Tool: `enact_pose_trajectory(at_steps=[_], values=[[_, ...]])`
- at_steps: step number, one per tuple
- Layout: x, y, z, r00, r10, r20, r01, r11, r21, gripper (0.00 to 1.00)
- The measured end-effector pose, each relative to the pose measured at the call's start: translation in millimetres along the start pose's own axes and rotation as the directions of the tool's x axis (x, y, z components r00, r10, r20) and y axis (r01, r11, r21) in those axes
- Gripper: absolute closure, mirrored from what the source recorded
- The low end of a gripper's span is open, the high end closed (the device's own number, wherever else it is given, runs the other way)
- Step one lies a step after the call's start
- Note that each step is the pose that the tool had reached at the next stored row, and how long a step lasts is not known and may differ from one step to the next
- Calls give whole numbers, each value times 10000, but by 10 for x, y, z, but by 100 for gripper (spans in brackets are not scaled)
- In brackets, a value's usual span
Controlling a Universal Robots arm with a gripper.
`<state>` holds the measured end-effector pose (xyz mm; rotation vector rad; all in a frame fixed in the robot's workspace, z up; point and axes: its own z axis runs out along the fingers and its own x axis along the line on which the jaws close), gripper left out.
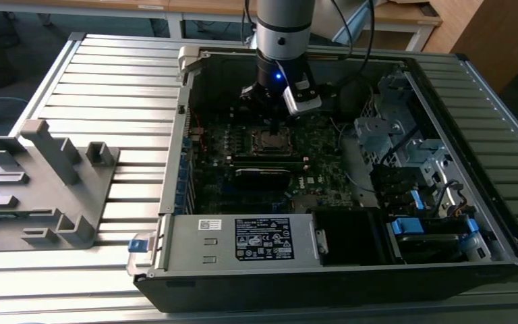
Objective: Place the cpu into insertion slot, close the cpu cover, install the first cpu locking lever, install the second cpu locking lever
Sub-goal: 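Install the second cpu locking lever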
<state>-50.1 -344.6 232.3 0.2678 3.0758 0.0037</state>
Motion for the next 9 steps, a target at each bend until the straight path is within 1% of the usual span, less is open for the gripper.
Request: enact_pose_trajectory(at_steps=[4, 9], values=[[-2, -7, -2, 10000, -2, -1, 2, 10000, 3, 89], [-7, -37, 0, 10000, 0, 0, 0, 10000, 0, 89]])
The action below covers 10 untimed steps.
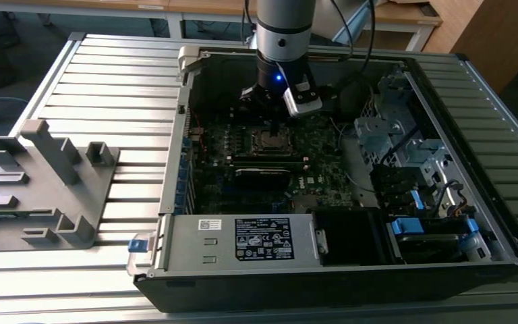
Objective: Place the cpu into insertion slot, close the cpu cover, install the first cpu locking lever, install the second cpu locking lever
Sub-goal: 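Install the second cpu locking lever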
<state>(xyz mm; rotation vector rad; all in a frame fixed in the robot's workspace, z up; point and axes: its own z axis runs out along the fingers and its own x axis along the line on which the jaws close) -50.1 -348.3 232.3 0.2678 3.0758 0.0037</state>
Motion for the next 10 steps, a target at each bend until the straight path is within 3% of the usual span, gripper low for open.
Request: enact_pose_trajectory(at_steps=[2, 3, 10], values=[[-2, -12, 0, 10000, 0, 0, 0, 10000, 0, 89], [-29, -165, 0, 10000, -1, 0, 1, 10000, 0, 89], [-33, -192, 0, 10000, 0, 0, 0, 10000, 0, 89]])
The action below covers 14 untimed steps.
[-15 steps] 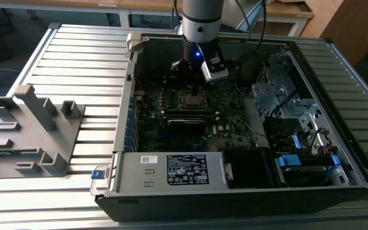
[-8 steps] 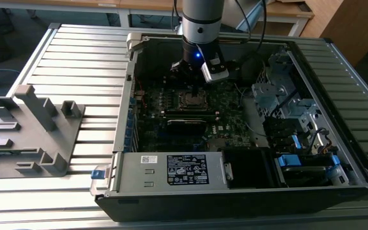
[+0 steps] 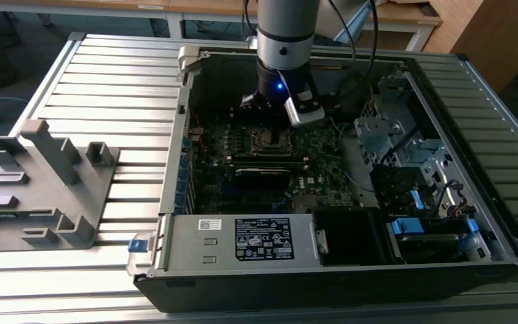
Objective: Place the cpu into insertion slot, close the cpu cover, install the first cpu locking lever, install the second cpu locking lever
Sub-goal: 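Install the second cpu locking lever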
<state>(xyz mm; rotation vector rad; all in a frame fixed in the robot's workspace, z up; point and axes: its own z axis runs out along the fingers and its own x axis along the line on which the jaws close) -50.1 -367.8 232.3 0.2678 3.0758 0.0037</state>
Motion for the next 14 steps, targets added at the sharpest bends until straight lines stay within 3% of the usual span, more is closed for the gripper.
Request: enact_pose_trajectory(at_steps=[14], values=[[-10, -55, 0, 10000, -1, 0, 1, 10000, 1, 89]])
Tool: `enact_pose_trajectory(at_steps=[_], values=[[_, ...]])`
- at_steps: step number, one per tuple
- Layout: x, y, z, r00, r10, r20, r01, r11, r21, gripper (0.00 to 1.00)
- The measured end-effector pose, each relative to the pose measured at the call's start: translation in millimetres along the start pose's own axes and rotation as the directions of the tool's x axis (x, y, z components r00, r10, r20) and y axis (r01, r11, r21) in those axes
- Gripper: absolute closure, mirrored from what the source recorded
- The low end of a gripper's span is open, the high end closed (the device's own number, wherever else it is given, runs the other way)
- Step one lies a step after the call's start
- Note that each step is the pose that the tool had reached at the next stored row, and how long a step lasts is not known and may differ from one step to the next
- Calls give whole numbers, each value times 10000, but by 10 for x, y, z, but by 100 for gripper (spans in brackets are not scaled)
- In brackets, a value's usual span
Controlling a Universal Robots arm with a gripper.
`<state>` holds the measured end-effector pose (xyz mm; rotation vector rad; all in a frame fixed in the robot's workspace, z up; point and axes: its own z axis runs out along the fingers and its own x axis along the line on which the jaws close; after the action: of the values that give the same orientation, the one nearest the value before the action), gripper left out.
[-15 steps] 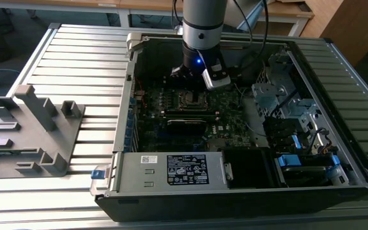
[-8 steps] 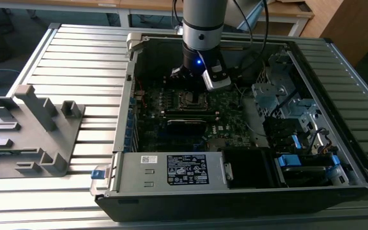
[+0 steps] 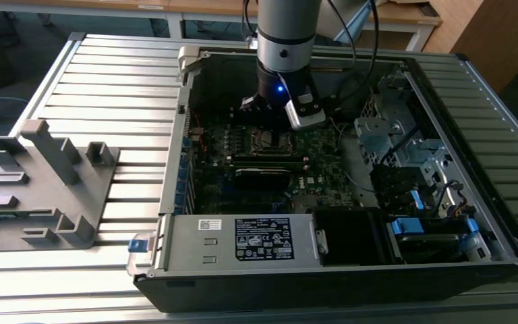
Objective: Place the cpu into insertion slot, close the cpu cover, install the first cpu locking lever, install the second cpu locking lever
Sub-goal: 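Install the second cpu locking lever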
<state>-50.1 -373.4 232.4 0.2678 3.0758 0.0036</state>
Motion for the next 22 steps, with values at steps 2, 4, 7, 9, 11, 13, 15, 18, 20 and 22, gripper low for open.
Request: enact_pose_trajectory(at_steps=[2, 4, 7, 9, 11, 13, 15, 18, 20, 22], values=[[-1, -8, 0, 10000, 0, 0, 0, 10000, -1, 89], [-3, -15, 0, 10000, 1, 0, -1, 10000, 0, 89], [-5, -27, 0, 10000, 0, 0, 0, 10000, 0, 89], [-6, -35, 0, 10000, 0, 0, 0, 10000, -1, 89], [-7, -42, 0, 10000, 0, 0, 0, 10000, 0, 89], [-9, -50, 0, 10000, 0, 0, 0, 10000, -1, 89], [-10, -58, 1, 10000, 0, 0, 0, 10000, -1, 89], [-12, -69, 0, 10000, 0, 1, 0, 10000, -1, 89], [-13, -77, 0, 10000, 0, 0, 0, 10000, 0, 89], [-15, -84, 0, 10000, 0, 0, 0, 10000, 1, 89]])
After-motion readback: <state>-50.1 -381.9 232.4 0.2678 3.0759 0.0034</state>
